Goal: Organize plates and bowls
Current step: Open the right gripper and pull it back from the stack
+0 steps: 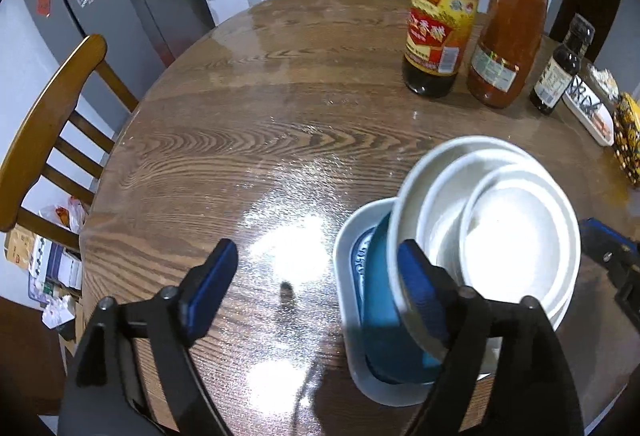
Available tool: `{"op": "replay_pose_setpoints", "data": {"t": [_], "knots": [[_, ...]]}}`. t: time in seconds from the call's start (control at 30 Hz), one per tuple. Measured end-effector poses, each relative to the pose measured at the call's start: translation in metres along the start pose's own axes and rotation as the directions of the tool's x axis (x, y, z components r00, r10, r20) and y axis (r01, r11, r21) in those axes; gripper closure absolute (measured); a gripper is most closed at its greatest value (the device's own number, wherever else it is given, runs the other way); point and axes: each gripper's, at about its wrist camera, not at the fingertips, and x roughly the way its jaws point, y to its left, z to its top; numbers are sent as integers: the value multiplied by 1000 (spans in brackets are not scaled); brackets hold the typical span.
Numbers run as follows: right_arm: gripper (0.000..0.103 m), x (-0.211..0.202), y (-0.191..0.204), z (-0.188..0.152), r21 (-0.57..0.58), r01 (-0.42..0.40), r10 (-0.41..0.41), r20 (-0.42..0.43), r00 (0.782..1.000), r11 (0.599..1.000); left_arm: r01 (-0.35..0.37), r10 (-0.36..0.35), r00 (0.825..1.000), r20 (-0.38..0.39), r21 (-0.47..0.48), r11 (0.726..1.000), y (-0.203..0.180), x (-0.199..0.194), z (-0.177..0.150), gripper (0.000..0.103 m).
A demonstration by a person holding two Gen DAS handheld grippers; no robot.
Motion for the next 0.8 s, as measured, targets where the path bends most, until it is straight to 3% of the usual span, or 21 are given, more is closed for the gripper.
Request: {"op": "replay_pose_setpoints", "data": {"t": [0.07,0.13,0.3,0.4,0.47,0.6,0.7,0.8], "knots": [[73,-9,0,2,-4,-16,16,23,1000,1000,-1,1,1000,12,-13,1000,3,-5,0,14],[64,-19,2,3,-17,-26,27,48,998,1000,7,-7,1000,22,-29,1000,8,-10,0,12],[59,-41,8,-4,-75,-66,73,85,994,995,30,-27,998,54,-64,997,19,-28,-5,12],[45,-51,13,-15,-136,-76,88,87,992,988,43,-38,997,73,-68,997,21,-41,-12,1],[34,-57,15,-24,-167,-89,105,88,991,982,49,-42,994,98,-65,997,23,-52,-18,1],[31,-65,15,-39,-205,-103,124,95,988,973,66,-60,993,105,-52,996,21,-63,-29,1],[19,-66,17,-48,-235,-108,135,101,986,966,110,-104,990,96,-57,992,23,-65,-38,1],[17,-63,23,-58,-269,-93,124,102,987,959,122,-117,989,93,-51,991,19,-67,-45,1]]}}
